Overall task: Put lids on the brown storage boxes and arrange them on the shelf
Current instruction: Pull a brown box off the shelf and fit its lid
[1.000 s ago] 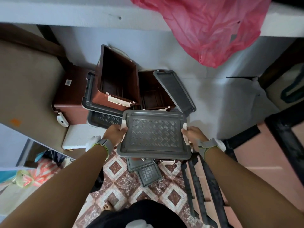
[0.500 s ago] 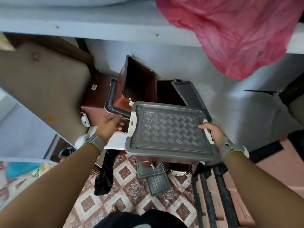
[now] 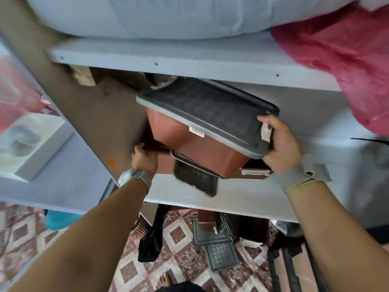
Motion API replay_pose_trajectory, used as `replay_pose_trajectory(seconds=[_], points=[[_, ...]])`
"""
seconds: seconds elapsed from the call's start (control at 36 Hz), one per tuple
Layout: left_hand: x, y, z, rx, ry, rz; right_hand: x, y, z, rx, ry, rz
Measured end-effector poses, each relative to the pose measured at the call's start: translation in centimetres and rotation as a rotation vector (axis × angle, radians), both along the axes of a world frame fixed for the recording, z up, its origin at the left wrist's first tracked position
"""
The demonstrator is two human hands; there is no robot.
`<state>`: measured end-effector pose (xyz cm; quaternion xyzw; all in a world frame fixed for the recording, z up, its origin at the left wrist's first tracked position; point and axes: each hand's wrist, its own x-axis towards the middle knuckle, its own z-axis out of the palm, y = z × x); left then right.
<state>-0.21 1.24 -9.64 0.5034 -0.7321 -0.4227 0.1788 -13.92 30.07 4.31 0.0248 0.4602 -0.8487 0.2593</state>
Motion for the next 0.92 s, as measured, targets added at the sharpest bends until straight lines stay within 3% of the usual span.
replay_pose_trajectory(seconds=[0.19, 0.5, 0.75, 0.92], points=[[-2.1, -1.3, -1.4, -0.114, -0.142, 0.087, 1.6, -6.3, 0.7, 0.002, -0.083, -0.255], [-4.1, -6.7, -3.5, 0.146, 0.033, -0.017, 3.7, -13.7, -0.1, 0.065, -0.080, -0.398], [-4.2, -5.5, -4.9, 0.164, 0.191, -0.109, 3.9, -15.1, 0.2, 0.034, -0.063, -0.432], [-4.7, -3.2, -4.8, 0.323, 0.342, -0.058, 3.6, -14.6, 1.2, 0.026, 0.032, -0.455]])
